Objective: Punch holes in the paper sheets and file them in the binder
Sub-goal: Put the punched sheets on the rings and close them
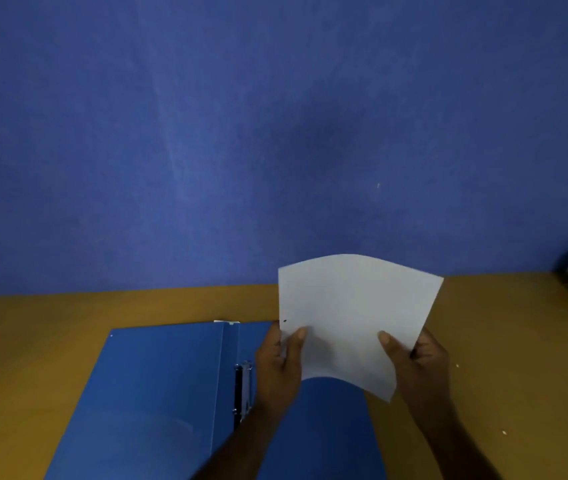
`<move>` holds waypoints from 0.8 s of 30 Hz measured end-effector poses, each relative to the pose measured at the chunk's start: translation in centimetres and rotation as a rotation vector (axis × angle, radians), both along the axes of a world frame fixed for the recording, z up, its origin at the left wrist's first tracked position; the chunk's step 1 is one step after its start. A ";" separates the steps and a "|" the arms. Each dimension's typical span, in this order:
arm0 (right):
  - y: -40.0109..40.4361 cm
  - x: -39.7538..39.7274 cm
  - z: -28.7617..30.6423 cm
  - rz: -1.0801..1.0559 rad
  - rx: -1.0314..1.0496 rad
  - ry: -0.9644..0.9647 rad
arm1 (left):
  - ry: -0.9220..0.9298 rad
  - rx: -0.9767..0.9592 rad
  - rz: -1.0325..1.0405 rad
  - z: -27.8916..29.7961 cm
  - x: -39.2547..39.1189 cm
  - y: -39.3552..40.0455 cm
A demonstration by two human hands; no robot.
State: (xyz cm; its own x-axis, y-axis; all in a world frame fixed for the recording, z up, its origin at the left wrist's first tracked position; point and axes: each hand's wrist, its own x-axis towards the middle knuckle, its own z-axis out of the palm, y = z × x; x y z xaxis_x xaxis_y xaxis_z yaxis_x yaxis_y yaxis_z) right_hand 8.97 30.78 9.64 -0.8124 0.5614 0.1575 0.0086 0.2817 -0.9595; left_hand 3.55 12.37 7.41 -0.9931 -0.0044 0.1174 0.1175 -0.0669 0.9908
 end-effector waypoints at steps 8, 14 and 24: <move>-2.0 0.4 -6.0 -0.048 0.042 -0.200 | -0.034 -0.182 0.000 -3.2 0.7 -2.2; -2.5 0.3 -4.9 -0.009 0.000 -0.162 | -0.057 -0.232 0.022 -4.4 0.4 -2.5; -1.4 -1.1 -3.2 0.123 -0.010 -0.197 | -0.306 -0.165 -0.148 -3.7 -3.0 -5.3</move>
State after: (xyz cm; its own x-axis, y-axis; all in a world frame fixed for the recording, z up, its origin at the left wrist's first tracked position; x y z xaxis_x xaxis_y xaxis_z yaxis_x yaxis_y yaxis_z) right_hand 7.89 29.41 6.42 -0.8894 0.4569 -0.0160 0.1623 0.2830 -0.9453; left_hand 0.53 7.04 3.76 -0.9707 0.1364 -0.1979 -0.1849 0.1025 0.9774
